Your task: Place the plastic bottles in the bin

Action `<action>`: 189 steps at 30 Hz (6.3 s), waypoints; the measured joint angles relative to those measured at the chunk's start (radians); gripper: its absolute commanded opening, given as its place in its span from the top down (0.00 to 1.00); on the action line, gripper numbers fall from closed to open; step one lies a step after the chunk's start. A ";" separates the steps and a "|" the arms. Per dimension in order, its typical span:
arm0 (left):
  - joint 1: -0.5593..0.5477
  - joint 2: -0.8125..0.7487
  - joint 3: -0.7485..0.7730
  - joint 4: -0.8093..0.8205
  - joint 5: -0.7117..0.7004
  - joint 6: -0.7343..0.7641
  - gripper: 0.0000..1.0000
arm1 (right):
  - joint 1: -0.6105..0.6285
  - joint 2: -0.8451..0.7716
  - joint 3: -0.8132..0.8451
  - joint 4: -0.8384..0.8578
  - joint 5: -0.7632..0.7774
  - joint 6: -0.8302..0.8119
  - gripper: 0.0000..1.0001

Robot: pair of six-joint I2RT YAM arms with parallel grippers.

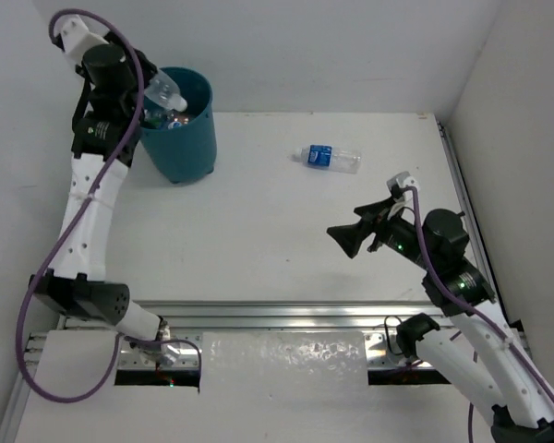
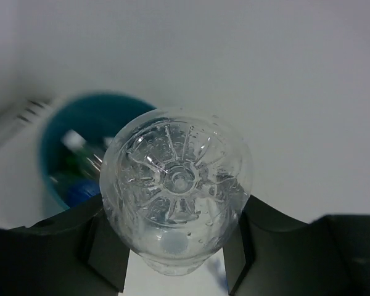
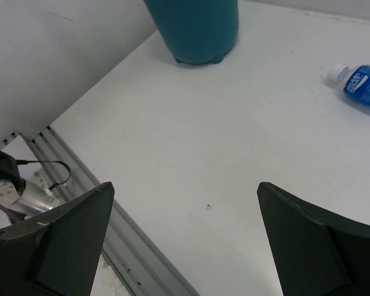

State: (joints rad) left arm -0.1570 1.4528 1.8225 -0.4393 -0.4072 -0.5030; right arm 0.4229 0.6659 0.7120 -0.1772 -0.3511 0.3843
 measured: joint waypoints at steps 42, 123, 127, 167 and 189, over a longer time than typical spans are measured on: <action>-0.030 -0.496 -0.631 -0.080 0.289 0.066 0.00 | -0.116 1.166 0.659 0.026 0.298 -0.540 0.01; -0.214 -0.037 -0.169 0.084 0.116 0.063 1.00 | -0.132 -0.085 -0.155 0.077 -0.245 0.084 0.01; -0.064 0.073 -0.035 0.093 -0.048 0.133 1.00 | -0.132 -0.163 -0.153 -0.030 -0.200 0.040 0.01; 0.132 -0.321 -0.365 -0.074 0.158 0.077 0.00 | -0.132 -0.207 -0.111 -0.310 0.211 -0.021 0.01; 0.120 -0.935 -1.083 -0.036 0.089 0.144 0.00 | -0.132 -0.278 -0.044 -0.499 0.609 -0.093 0.01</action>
State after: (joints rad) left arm -0.0368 0.5175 0.7395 -0.4755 -0.3187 -0.3588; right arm 0.2909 0.3878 0.6678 -0.6765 0.2581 0.2909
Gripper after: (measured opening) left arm 0.995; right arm 0.986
